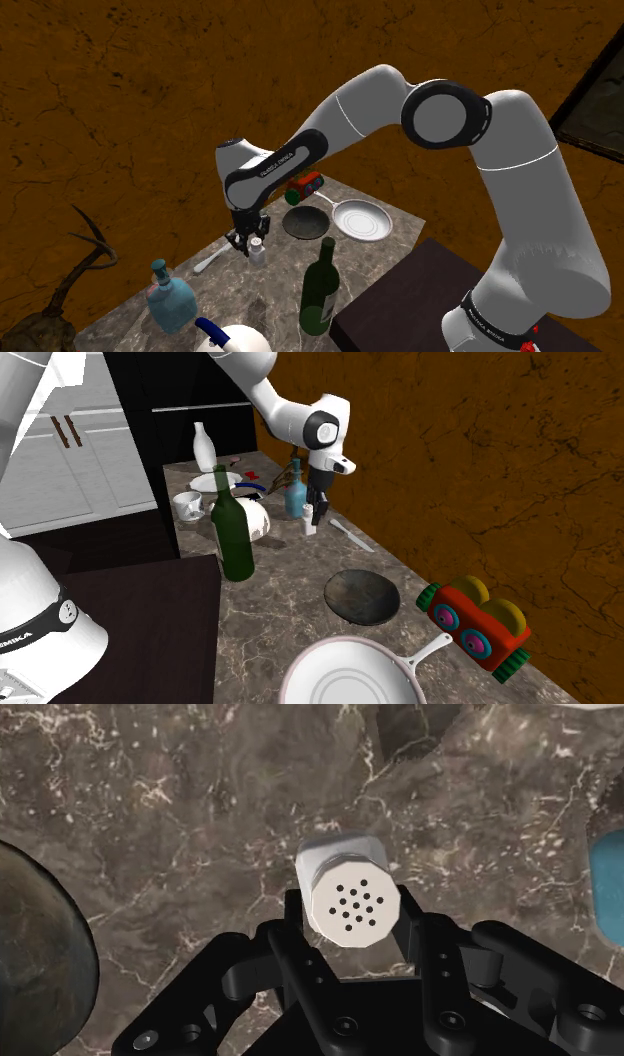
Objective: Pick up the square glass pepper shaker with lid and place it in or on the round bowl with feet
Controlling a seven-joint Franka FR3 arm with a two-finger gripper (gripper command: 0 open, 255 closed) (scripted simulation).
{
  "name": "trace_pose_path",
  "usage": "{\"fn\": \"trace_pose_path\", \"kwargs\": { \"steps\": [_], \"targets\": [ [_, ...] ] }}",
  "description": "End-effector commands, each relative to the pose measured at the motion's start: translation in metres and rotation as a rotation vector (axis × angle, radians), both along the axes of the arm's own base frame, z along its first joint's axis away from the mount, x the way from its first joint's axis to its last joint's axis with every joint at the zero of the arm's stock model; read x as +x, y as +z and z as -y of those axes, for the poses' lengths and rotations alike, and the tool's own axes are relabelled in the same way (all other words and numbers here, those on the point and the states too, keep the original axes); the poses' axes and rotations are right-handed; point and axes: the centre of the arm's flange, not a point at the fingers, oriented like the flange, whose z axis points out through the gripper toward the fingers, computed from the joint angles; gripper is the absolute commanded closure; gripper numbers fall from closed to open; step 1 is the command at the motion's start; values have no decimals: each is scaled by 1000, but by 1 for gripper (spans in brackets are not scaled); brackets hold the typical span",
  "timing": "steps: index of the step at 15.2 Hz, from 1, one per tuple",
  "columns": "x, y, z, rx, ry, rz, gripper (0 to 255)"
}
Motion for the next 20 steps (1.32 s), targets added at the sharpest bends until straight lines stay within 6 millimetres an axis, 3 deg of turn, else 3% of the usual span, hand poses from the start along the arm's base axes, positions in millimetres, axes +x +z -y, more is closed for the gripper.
{"fn": "trace_pose_path", "kwargs": {
  "steps": [1,10,20],
  "targets": [
    [-1,11,0,0,0,0,255],
    [-1,54,0,0,0,0,255],
    [36,57,127,0,0,0,255]
  ]
}}
